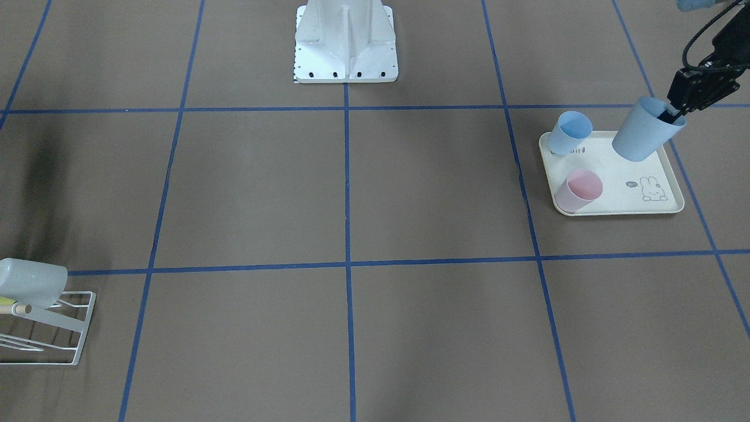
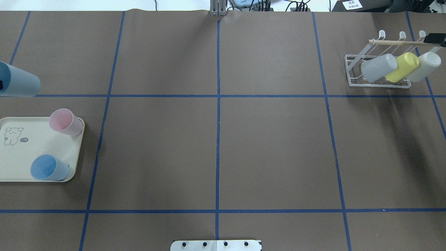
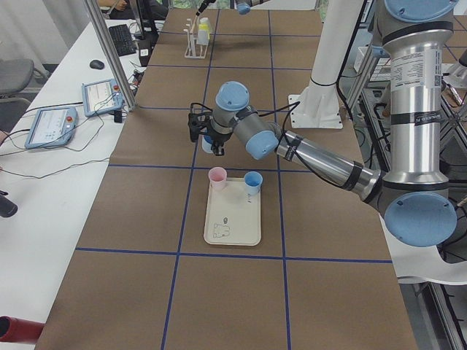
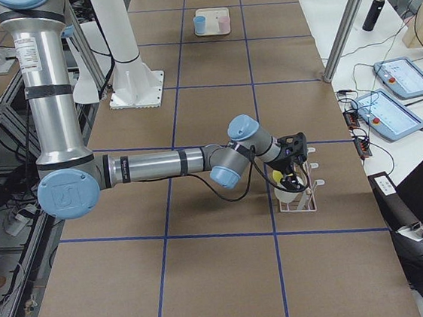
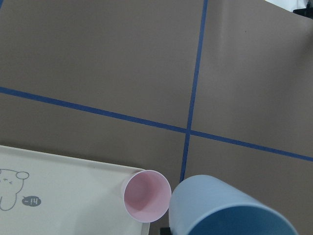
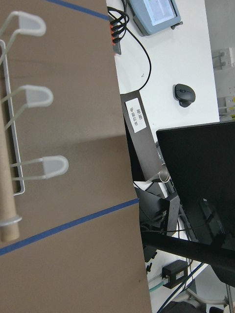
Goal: Transfer IKEA cup to right arm and place on rack
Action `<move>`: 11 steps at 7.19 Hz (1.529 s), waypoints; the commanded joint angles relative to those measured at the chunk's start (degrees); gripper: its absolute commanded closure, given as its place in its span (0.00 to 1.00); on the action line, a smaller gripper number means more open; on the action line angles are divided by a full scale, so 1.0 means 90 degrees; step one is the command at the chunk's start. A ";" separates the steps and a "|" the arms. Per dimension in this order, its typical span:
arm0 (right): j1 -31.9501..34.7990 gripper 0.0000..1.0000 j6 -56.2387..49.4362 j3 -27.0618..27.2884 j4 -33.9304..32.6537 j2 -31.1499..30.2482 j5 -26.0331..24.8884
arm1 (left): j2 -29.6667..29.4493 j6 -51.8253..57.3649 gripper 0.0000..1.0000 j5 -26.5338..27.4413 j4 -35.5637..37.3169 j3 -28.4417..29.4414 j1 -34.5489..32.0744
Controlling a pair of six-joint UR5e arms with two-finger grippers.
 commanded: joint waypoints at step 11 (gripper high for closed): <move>-0.2511 0.00 0.8032 0.2723 0.0010 0.2160 0.0841 | -0.3903 -0.8187 1.00 0.3602 -0.5306 0.2558 0.2917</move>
